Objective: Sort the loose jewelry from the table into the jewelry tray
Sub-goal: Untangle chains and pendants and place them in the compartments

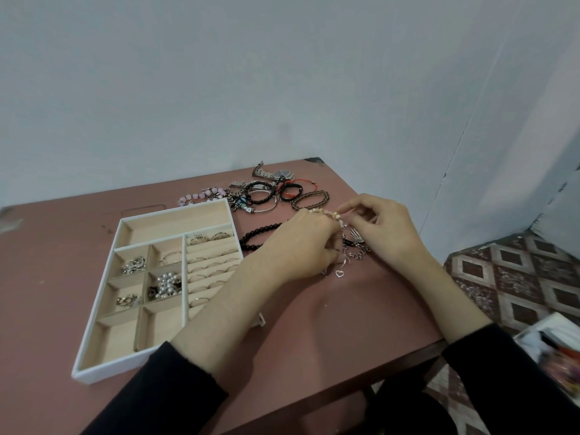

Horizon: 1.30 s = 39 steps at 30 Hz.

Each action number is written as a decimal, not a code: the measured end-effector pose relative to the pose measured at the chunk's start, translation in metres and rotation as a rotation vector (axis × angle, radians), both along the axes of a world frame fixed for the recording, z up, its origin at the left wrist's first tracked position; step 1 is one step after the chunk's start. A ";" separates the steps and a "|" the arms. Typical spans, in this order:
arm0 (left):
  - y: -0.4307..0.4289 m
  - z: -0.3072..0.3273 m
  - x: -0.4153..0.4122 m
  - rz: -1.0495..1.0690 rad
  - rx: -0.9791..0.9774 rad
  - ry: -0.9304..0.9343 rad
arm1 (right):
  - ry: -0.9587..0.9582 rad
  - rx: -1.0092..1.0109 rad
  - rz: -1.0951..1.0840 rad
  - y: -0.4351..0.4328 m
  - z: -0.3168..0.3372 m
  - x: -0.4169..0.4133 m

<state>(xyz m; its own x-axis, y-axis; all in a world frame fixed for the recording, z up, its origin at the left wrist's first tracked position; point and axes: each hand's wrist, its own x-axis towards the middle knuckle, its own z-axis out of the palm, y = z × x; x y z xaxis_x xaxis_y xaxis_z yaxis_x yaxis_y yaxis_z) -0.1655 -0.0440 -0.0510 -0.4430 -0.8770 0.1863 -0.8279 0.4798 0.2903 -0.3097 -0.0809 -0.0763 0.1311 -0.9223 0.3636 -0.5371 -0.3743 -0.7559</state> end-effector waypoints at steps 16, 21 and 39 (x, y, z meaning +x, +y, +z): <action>0.016 0.030 0.018 0.146 0.008 0.647 | 0.218 0.110 0.114 0.007 0.022 -0.015; 0.018 0.033 0.021 0.152 0.017 0.686 | 0.538 0.226 0.258 0.012 0.036 -0.024; 0.022 0.034 0.027 0.188 0.040 0.746 | 0.243 0.058 0.258 0.015 0.056 -0.012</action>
<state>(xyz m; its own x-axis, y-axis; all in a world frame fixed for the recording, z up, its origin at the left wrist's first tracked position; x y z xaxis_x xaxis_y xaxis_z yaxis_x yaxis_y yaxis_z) -0.1383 -0.0220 -0.0169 -0.0550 -0.9374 0.3438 -0.4732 0.3276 0.8178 -0.3219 -0.0655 -0.0207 0.4382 -0.8658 0.2417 -0.5972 -0.4814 -0.6416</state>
